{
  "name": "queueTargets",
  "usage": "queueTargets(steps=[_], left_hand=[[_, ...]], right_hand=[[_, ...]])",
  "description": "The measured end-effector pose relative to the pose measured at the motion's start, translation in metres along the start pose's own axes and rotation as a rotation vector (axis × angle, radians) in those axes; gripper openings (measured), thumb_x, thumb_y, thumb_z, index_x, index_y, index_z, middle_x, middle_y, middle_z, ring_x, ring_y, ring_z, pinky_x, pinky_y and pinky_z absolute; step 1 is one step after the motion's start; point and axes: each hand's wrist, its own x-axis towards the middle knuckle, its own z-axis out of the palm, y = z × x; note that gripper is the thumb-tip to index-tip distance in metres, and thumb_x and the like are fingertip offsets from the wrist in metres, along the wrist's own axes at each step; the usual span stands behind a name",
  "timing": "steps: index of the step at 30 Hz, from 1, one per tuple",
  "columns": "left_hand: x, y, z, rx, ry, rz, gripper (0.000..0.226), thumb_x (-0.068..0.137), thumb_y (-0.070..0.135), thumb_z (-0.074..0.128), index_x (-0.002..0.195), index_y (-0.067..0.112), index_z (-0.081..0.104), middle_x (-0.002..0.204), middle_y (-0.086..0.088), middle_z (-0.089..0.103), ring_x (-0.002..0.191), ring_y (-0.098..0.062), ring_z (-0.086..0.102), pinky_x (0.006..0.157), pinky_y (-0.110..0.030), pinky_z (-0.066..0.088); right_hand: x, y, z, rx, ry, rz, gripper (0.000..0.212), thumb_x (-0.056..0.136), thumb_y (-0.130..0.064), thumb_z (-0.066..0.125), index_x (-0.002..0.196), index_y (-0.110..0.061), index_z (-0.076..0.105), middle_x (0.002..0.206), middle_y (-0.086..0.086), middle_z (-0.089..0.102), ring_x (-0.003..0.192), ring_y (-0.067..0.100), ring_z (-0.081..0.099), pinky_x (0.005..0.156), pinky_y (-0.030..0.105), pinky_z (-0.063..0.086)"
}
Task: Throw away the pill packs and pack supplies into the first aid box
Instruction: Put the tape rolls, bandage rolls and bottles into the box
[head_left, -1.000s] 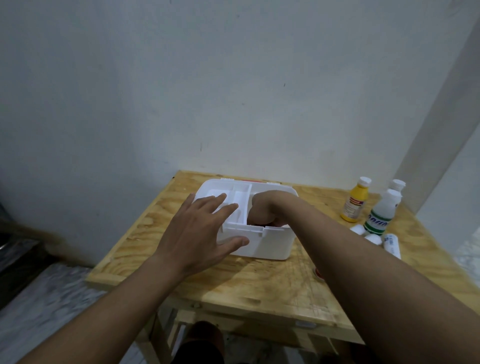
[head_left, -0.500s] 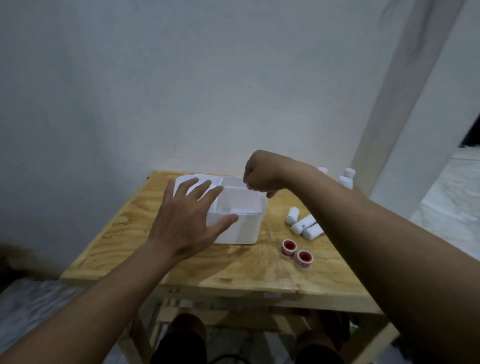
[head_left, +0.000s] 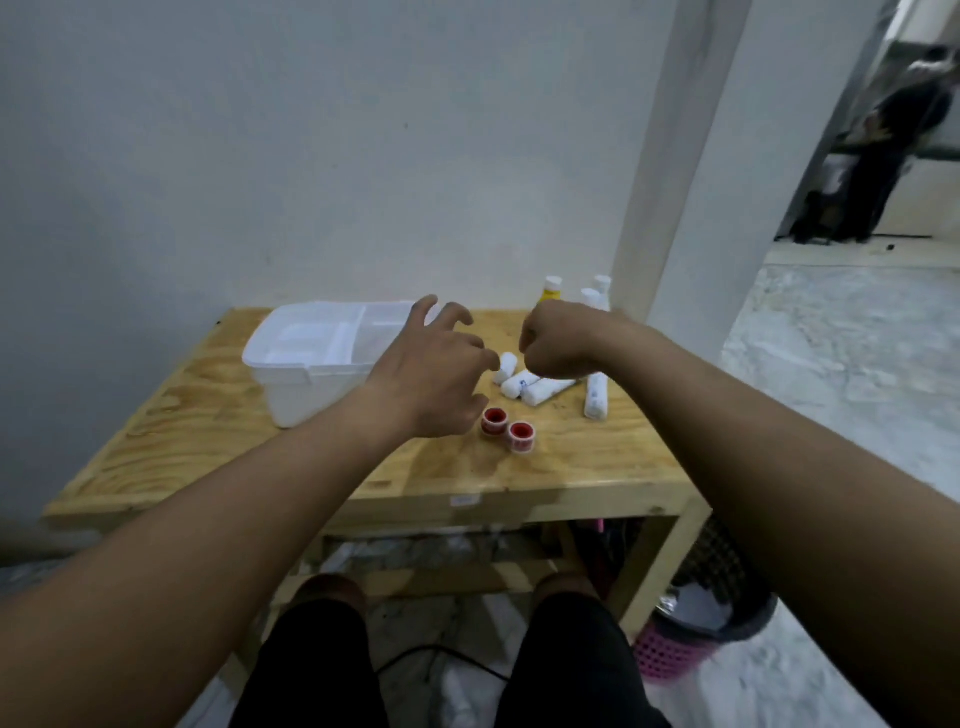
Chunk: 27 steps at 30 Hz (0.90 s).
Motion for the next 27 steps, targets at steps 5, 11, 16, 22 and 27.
queueTargets(steps=[5,11,16,22,27], left_hand=[[0.011,0.01,0.002,0.045,-0.218,-0.003,0.046,0.089,0.055,0.052,0.131,0.038,0.061,0.118,0.01,0.069,0.145,-0.023,0.022,0.118,-0.06,0.001],[0.018,0.02,0.008,0.091,-0.323,-0.01,0.042,0.091,0.054,0.054,0.126,0.035,0.065,0.119,0.003,0.067,0.147,-0.023,0.018,0.116,-0.063,-0.004],[0.022,0.027,0.011,0.132,-0.328,-0.016,0.031,0.092,0.047,0.054,0.113,0.031,0.07,0.115,0.0,0.068,0.146,-0.024,0.02,0.114,-0.063,-0.002],[0.026,0.023,0.005,0.082,-0.244,-0.021,0.03,0.091,0.051,0.054,0.103,0.029,0.07,0.104,0.005,0.068,0.144,-0.023,0.025,0.114,-0.061,0.001],[0.024,0.007,-0.014,-0.002,-0.118,-0.082,0.027,0.089,0.053,0.055,0.098,0.031,0.069,0.1,0.009,0.068,0.142,-0.021,0.027,0.114,-0.06,0.003]], right_hand=[[-0.011,0.013,0.026,0.029,-0.128,-0.007,0.039,0.082,-0.025,0.063,0.117,-0.008,0.069,0.117,0.011,0.069,0.104,0.03,0.065,0.089,0.042,0.056],[-0.015,0.025,0.055,0.023,-0.189,-0.079,0.051,0.084,-0.041,0.072,0.126,-0.013,0.063,0.12,0.01,0.064,0.108,0.027,0.059,0.089,0.038,0.051],[-0.014,0.037,0.065,0.05,-0.142,-0.09,0.037,0.087,-0.042,0.069,0.111,-0.014,0.072,0.104,0.008,0.069,0.095,0.021,0.062,0.061,0.028,0.044],[-0.01,0.047,0.05,0.06,-0.08,-0.058,0.037,0.083,-0.042,0.072,0.092,-0.006,0.076,0.091,0.01,0.073,0.084,0.023,0.065,0.062,0.03,0.045],[-0.009,0.042,0.02,0.071,-0.021,-0.063,0.028,0.078,-0.035,0.075,0.084,-0.008,0.076,0.087,0.011,0.073,0.083,0.024,0.066,0.063,0.031,0.046]])
